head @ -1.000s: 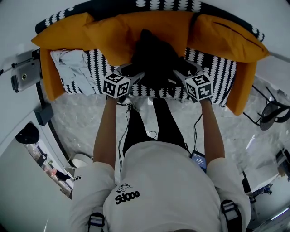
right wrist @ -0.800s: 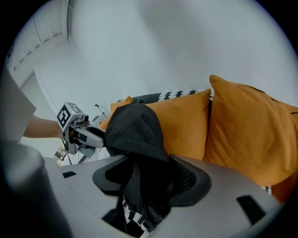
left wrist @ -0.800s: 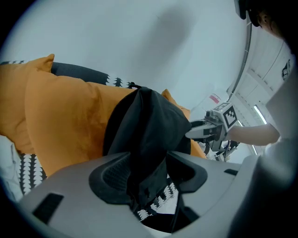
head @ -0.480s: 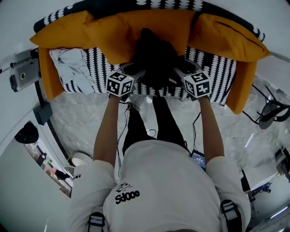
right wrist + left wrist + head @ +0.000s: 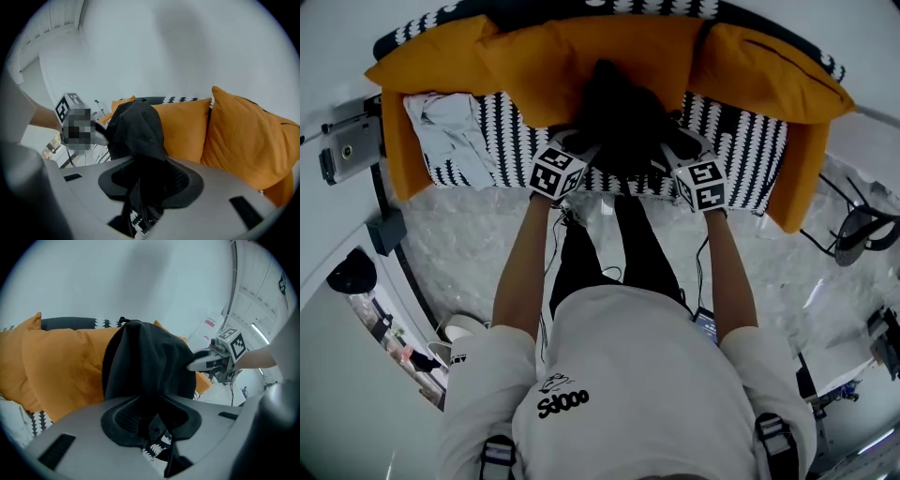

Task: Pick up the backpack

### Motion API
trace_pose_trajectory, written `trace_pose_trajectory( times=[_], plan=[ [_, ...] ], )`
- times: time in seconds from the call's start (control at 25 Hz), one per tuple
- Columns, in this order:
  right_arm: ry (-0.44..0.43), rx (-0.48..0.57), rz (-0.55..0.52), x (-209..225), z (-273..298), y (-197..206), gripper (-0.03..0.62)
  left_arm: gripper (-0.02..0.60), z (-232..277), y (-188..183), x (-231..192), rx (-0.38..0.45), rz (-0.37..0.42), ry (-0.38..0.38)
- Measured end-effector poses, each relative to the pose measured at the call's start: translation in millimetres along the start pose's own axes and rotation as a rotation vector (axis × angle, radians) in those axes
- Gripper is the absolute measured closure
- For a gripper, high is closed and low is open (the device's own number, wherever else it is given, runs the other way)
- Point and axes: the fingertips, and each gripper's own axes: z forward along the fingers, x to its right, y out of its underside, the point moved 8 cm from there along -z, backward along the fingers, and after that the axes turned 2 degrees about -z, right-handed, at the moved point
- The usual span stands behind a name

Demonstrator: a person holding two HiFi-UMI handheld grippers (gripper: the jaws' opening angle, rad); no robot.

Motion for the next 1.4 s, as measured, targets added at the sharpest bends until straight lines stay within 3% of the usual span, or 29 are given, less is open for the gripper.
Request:
trace_pose_trajectory(
  times=[0.4, 0.76, 1.04, 1.4],
  plan=[
    [0.023, 0.041, -0.035, -45, -37, 18, 0.51, 0.502, -28, 26, 35, 0.057, 0.023, -0.038],
    [0.052, 0.048, -0.033, -77, -77, 28, 0.514, 0.519, -69, 36, 72, 0.117, 0.128, -0.075],
    [0.082, 0.089, 0.034, -110, -105, 29, 0.522, 0.528, -111, 46, 96, 0.195, 0.162, -0.081],
    [0.138, 0.195, 0.043, -164, -142, 18, 0.525, 0.529, -167, 62, 114, 0.281, 0.204, -0.063]
  ],
)
